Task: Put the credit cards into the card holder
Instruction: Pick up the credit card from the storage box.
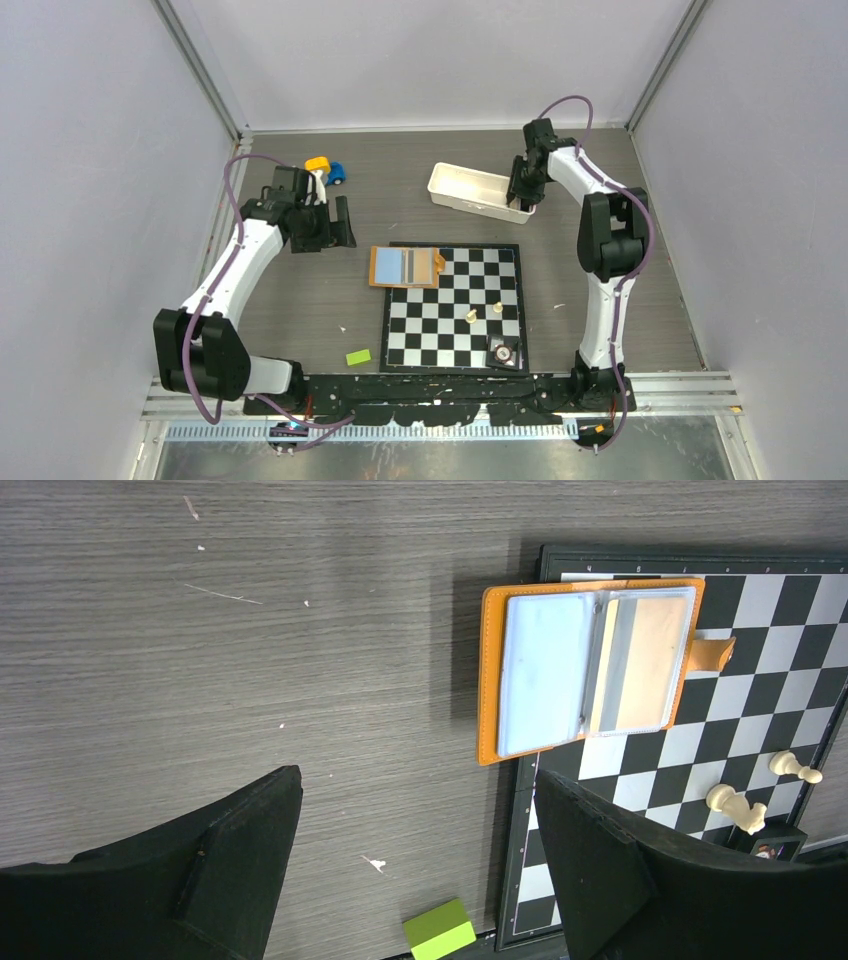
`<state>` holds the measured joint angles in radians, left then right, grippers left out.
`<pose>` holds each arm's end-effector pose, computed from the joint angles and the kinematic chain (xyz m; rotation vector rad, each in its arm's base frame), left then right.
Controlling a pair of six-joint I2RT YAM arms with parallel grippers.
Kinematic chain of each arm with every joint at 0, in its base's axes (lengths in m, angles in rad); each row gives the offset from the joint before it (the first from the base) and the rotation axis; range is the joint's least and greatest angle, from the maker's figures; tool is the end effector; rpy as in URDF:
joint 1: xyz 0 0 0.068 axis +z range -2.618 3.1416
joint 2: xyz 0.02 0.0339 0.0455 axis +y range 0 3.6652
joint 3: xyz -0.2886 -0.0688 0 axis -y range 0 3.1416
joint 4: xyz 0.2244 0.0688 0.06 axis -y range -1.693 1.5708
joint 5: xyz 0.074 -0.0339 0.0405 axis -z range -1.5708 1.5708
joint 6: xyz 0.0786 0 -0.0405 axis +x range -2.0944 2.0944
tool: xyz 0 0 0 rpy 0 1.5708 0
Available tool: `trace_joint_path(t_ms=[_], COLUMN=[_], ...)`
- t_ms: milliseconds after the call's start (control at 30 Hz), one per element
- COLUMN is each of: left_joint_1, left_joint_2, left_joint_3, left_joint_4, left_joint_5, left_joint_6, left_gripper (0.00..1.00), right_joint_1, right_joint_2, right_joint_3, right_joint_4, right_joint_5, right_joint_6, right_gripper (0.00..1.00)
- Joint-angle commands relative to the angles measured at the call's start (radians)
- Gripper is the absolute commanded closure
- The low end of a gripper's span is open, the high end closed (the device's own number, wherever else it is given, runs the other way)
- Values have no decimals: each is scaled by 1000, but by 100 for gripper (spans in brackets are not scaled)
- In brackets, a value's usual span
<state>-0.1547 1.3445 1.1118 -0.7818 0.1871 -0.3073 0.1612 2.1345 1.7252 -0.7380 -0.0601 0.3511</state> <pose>0.2618 -0.0556 0.2730 -0.1294 2.6103 -0.4094 0.4598 0.0796 0.1842 0.2420 2.7272 0.2287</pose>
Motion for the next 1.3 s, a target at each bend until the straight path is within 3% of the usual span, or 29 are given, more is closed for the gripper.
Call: trace_joint_path(t_ms=[0,400,800,1033,1133,1267], left_joint_1=[9,9,9,9,9,9], left_joint_2=[2,3,10,18,23,43], left_joint_3=[-1,-1,-4,-5,-7,-17], left_joint_4=[17,16,19,20,22,43], left_joint_5=[15,21,37,49,51,98], left_joint_6=[1,0,-5,-7,-8,-24], left_gripper=[12,12,12,12,12,13], right_joint_1=[-2,-2,-2,-2,-2,-2], right_joint_2=[-98,-120,-149,-144,-151,-188], right_joint_3=[27,24,8,6,12,39], right_joint_4=[23,13,6,3,-14,-75], right_joint_5=[-16,-8,41,40,55,184], right_joint_6=[15,16,20,14,13,11], right_gripper=[59,62,79,98,100,100])
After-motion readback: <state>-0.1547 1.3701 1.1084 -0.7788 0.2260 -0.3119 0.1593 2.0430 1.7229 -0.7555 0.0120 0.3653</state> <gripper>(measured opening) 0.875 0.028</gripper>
